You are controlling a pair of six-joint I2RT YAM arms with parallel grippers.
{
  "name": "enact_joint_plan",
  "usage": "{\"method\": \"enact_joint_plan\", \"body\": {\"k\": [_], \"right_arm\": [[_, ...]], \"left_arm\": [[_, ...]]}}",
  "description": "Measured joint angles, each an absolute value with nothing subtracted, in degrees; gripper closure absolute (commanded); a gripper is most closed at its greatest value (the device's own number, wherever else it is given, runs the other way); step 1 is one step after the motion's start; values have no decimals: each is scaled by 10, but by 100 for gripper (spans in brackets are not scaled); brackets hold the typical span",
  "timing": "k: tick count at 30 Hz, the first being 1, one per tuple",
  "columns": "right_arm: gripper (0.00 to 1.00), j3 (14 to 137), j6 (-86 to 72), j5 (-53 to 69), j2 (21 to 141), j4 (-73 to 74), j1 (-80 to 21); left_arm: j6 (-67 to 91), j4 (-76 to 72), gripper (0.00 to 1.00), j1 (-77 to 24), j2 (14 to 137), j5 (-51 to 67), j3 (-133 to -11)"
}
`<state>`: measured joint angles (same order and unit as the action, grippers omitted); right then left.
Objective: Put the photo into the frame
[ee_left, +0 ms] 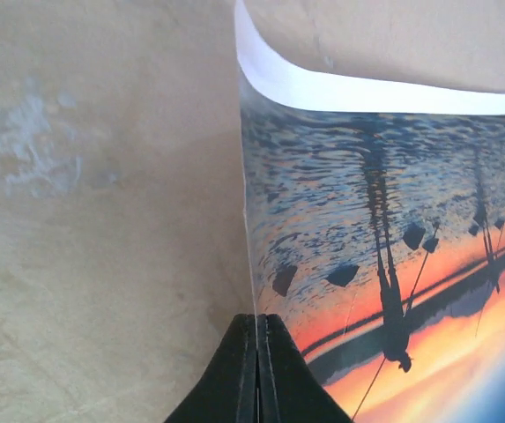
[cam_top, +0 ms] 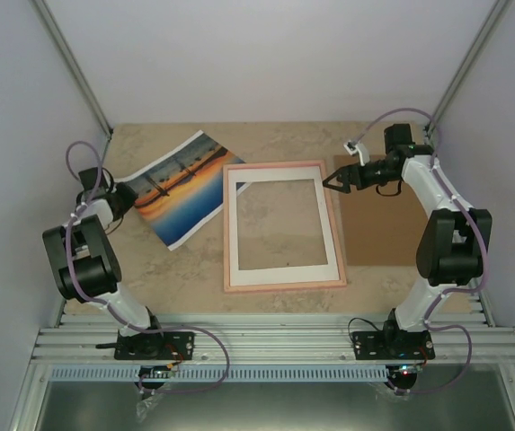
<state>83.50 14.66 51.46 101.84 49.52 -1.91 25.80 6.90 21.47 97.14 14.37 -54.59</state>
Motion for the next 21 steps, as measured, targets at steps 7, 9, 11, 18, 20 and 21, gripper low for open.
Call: {"method": "enact_joint_plan", "body": {"k": [7, 9, 11, 18, 20, 21], "right_arm": [[6, 826, 141, 526, 1018, 487, -15], [6, 824, 141, 529, 1018, 486, -15], [6, 823, 139, 533, 1018, 485, -14], [7, 823, 137, 536, 1018, 481, -13], [7, 816, 138, 532, 1018, 477, -13], [7, 814, 139, 531, 1018, 477, -13]], "left_arm": [[269, 69, 93, 232, 971, 155, -558], [270, 66, 82, 232, 971, 156, -549], [271, 66, 73, 232, 971, 157, -540], [267, 50, 62, 232, 997, 168, -515], [268, 48, 67, 232, 1006, 171, -506], [268, 43, 71, 232, 1007, 175, -505]]}}
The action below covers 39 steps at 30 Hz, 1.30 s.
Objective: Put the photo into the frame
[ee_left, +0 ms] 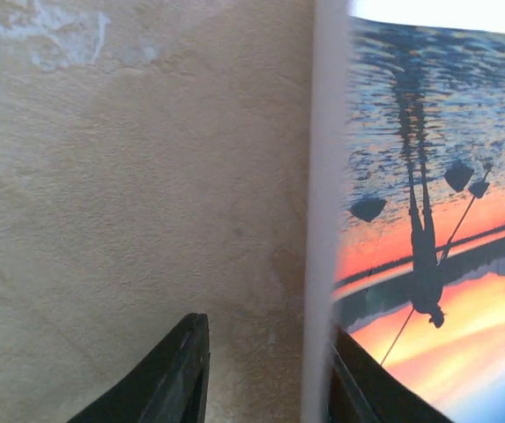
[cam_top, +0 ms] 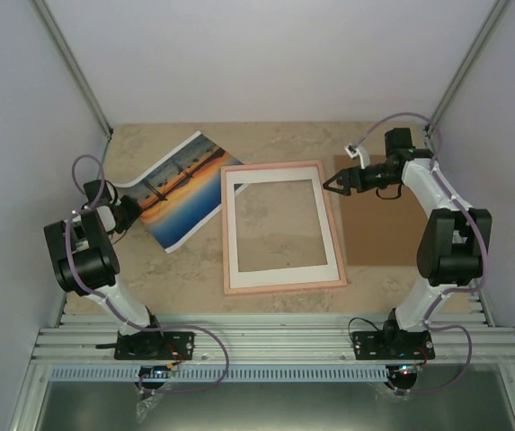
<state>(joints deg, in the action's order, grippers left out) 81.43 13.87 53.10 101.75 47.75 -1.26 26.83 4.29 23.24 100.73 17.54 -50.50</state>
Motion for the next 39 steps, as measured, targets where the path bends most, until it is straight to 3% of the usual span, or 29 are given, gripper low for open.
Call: {"method": "enact_joint_plan", "body": {"k": [9, 16, 23, 39], "right_arm": [[7, 733, 147, 440, 1023, 461, -11], [11, 717, 145, 406, 1076, 444, -9], [14, 703, 143, 461, 1132, 441, -16], [14, 690, 131, 546, 1152, 431, -24]], "left_arm": [[269, 38, 100, 233, 1017, 197, -505], [269, 41, 100, 233, 1017, 210, -522], [269, 58, 100, 233, 1010, 216, -569], [249, 128, 100, 251, 993, 116, -816]]}}
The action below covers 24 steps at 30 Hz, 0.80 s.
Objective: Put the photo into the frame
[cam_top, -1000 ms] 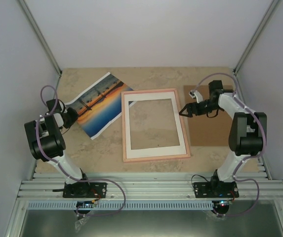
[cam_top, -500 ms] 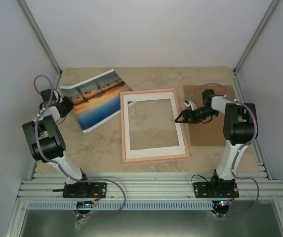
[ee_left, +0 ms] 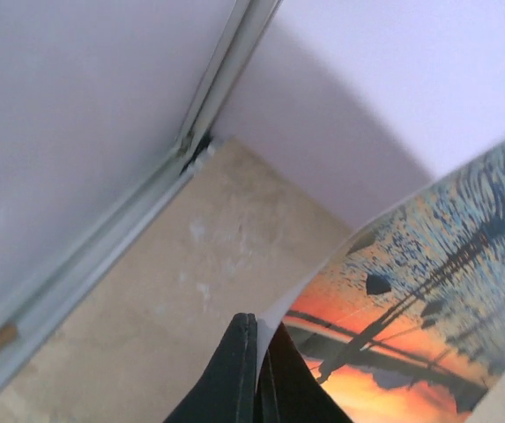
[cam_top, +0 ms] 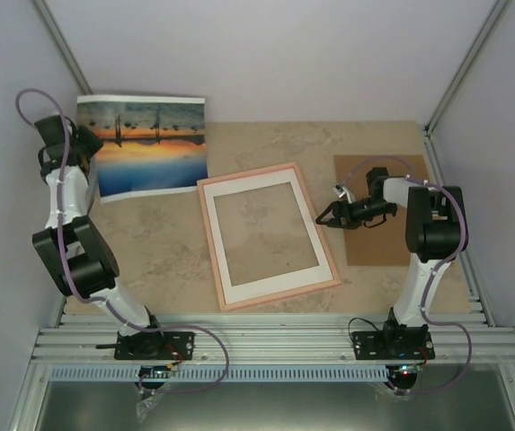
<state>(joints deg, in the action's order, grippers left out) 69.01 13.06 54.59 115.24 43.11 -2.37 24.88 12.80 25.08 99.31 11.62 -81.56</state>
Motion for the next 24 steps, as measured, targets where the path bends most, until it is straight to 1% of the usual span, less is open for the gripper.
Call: {"method": "enact_joint_plan", "body": {"k": [6, 13, 18, 24], "right_arm": [[14, 683, 130, 563, 1152, 431, -23], [14, 683, 126, 580, 1151, 423, -5], [14, 683, 126, 589, 1133, 422, 37], [14, 686, 129, 599, 1115, 428, 98]], "left_arm": [[183, 136, 100, 220, 971, 79, -894], [38, 130, 100, 80, 904, -28, -909], [-95, 112, 100, -69, 861, -127, -871], [-271, 98, 100, -324, 839, -303, -746]]}}
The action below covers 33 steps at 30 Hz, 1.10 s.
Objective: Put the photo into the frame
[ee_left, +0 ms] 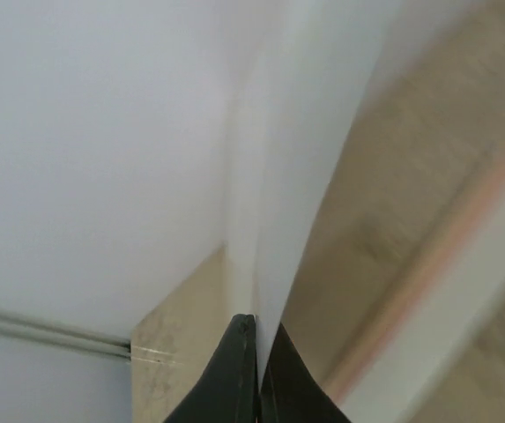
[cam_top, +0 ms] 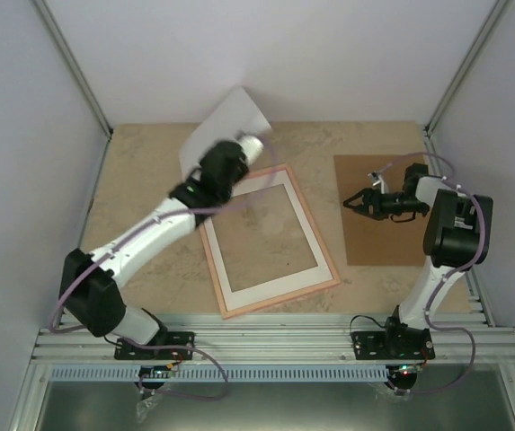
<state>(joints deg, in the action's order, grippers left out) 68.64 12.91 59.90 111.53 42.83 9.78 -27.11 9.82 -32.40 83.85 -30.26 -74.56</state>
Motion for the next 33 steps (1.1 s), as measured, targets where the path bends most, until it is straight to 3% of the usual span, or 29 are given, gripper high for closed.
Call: {"method": "enact_joint_plan", "body": {"k": [3, 7, 19, 33], "right_arm": [[14, 700, 135, 602, 1109, 440, 123], [14, 715, 144, 612, 1100, 452, 146], [14, 705, 133, 661, 1074, 441, 197], [14, 681, 113, 677, 1057, 412, 220]], "left_arm": [[-329, 124, 100, -428, 846, -378, -679], [-313, 223, 100, -495, 895, -409, -688], [-194, 356, 100, -549, 1020, -297, -769], [-99, 446, 100, -569, 1072, -184, -827]]}}
